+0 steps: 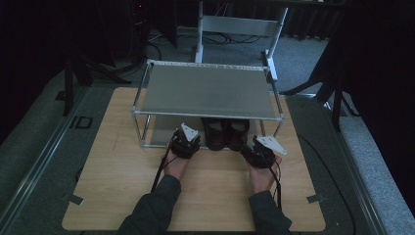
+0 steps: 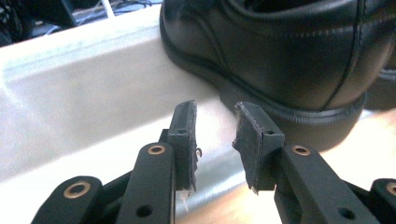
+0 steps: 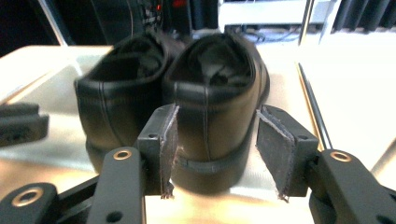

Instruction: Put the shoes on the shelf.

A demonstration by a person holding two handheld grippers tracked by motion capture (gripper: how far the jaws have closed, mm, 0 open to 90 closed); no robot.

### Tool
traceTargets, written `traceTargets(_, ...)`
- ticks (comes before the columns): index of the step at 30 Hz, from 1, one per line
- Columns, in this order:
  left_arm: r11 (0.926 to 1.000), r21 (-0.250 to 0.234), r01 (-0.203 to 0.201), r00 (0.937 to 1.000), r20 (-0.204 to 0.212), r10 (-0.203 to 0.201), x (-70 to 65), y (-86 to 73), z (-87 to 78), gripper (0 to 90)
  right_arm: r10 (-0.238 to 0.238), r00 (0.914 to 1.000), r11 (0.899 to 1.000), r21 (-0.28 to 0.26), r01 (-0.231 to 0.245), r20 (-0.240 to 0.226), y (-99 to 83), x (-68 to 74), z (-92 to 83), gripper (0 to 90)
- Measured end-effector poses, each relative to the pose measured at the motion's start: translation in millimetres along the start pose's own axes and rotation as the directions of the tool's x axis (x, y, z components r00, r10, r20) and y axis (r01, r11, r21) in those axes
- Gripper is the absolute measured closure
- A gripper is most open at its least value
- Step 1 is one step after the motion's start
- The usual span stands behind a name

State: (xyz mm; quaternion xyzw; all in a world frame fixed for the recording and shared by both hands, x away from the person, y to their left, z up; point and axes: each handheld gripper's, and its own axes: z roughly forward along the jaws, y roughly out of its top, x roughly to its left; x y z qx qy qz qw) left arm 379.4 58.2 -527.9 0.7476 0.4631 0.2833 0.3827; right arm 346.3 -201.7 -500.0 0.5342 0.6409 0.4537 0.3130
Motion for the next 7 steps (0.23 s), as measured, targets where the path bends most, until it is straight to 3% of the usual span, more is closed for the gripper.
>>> traceTargets(7, 0.9999, 0.013, 0.009, 0.9998, 0.017, -0.010, 9.3, -10.0, -16.1, 66.6, -0.032, 0.9991, 0.997, 0.074, 0.034, -0.027, -3.1, -5.7, -5.7, 46.1)
